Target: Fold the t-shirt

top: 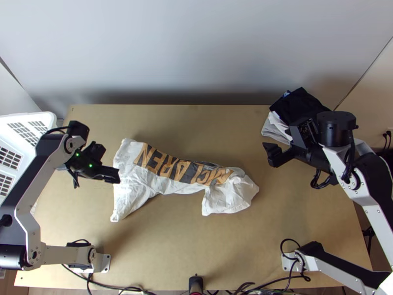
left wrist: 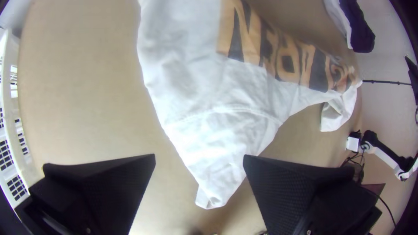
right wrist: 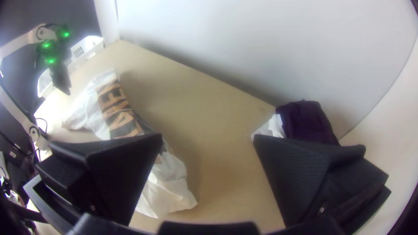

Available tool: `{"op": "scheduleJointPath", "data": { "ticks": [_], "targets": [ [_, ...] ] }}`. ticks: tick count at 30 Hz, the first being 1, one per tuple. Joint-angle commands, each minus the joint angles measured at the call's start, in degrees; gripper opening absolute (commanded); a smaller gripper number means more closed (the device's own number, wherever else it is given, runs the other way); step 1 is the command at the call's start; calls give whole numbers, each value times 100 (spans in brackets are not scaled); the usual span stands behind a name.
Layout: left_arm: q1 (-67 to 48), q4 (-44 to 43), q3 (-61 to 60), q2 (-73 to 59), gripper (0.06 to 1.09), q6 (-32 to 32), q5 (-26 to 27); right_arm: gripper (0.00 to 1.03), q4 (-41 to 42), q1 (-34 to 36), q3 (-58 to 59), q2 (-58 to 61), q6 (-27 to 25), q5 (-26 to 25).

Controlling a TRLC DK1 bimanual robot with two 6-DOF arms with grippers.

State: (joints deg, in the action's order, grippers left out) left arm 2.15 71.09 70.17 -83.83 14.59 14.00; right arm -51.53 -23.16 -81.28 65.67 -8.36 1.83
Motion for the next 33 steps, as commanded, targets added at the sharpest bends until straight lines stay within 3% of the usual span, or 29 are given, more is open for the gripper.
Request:
{"op": "scheduleJointPath", "data": {
  "ticks": [1, 5, 12, 21, 30, 33],
  "targets": [
    [514, -148, -540, 42, 104, 79, 956, 98, -112, -5, 15, -63, 19, 2],
    [945, -403, -874, 42, 104, 211, 1395, 98, -121, -40, 59, -81, 98, 11],
    [1129, -1001, -1419, 42, 104, 422, 1413, 98, -121, -172, -29, -45, 115, 11],
    [1129, -2486, -1990, -72, 104, 571, 1720, 98, -121, -251, -38, -54, 80, 28],
    [989, -3004, -1990, -371, 103, 457, 1826, 98, -129, -268, -11, -45, 80, 72],
    [936, -3004, -2025, -362, 93, 457, 1843, 98, -129, -277, -11, -45, 71, 90]
  ]
}}
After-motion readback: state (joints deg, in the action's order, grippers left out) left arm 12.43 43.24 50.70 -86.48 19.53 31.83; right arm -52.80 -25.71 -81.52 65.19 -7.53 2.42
